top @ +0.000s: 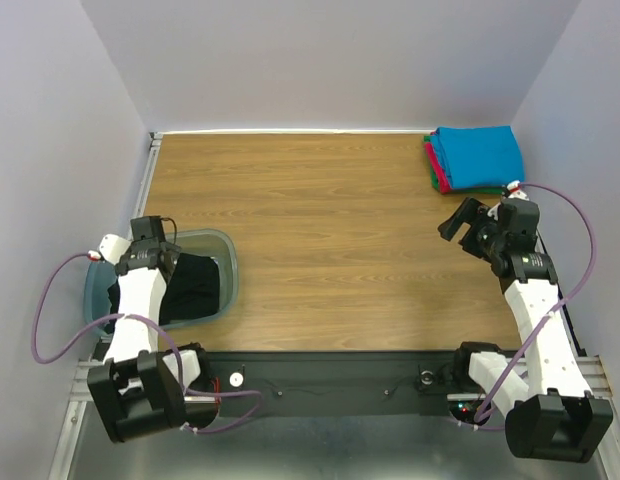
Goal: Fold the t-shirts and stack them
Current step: Grab the tshirt from the pile, then move the tshirt to the center of the board
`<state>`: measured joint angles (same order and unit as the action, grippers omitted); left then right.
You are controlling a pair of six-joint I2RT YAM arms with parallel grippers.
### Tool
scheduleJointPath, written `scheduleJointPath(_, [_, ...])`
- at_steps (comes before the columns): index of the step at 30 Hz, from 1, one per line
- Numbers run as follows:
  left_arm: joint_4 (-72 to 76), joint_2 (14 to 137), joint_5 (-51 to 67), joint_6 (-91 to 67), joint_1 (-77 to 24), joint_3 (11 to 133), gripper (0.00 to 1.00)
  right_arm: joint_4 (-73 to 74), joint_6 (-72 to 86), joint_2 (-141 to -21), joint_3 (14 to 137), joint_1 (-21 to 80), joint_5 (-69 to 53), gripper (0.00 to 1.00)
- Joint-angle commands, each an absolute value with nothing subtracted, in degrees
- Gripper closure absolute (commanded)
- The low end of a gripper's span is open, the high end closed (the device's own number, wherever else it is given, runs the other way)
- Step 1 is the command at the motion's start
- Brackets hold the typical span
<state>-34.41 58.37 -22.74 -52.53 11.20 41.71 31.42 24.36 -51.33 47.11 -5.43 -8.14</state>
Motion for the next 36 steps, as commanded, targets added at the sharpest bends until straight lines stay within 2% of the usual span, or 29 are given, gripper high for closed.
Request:
scheduleJointPath(1, [-29.01, 61.95, -20.92, -52.47, 17.21, 40.70, 0.04, 30.41, 23.12, -51.15, 48.16, -5.45, -9.23, 0.00])
scheduleJointPath(2, [-27.35, 63.88, -20.22, -51.69, 17.92, 40.08, 0.08, 30.41, 23.12, -51.07, 48.08, -5.45, -8.71, 0.00])
scheduleJointPath(3, [-26.73, 64.85, -19.87, -51.16, 18.54, 39.64, 0.17, 30.32, 23.12, -50.54, 47.90, -5.45, -8.27, 0.00])
scheduleJointPath(5, [-25.93, 67.05, -19.95, -51.50, 18.54, 38.94, 0.21, 30.24, 23.55, -50.27, 47.73, -5.45, -7.03, 0.00])
scheduleJointPath(8, [-24.43, 68.99, -19.60, -51.24, 18.72, 38.06, 0.45, 30.32, 23.38, -50.27, 48.08, -5.45, -6.42, 0.00])
scheduleJointPath(9, [-24.61, 69.08, -19.25, -50.81, 18.63, 38.23, 0.63, 30.32, 23.55, -50.19, 48.08, -5.45, -6.50, 0.00])
scheduleJointPath(11, [-24.17, 68.12, -16.89, -49.49, 18.63, 38.93, 0.80, 30.32, 23.73, -50.01, 47.90, -5.45, -6.50, 0.00])
scheduleJointPath(12, [-24.78, 67.33, -16.35, -49.05, 18.72, 39.37, 1.00, 30.32, 23.73, -49.92, 47.90, -5.45, -6.50, 0.00])
scheduleJointPath(19, [-29.00, 52.23, -11.34, -46.41, 18.63, 45.08, 1.00, 30.23, 24.43, -48.69, 48.07, -5.45, -7.73, 0.00])
scheduleJointPath(23, [-28.65, 43.43, -6.78, -42.90, 18.55, 53.14, 1.00, 30.32, 24.87, -48.16, 48.51, -5.45, -8.17, 0.00])
scheduleJointPath(31, [-27.60, 48.16, 6.58, -37.79, 17.14, 71.35, 1.00, 29.97, 26.45, -47.37, 48.43, -5.45, -10.11, 0.00])
scheduleJointPath(36, [-22.86, 53.87, 9.59, -38.84, 8.65, 81.18, 1.00, 29.88, 26.81, -47.37, 48.52, -5.45, -9.84, 0.00])
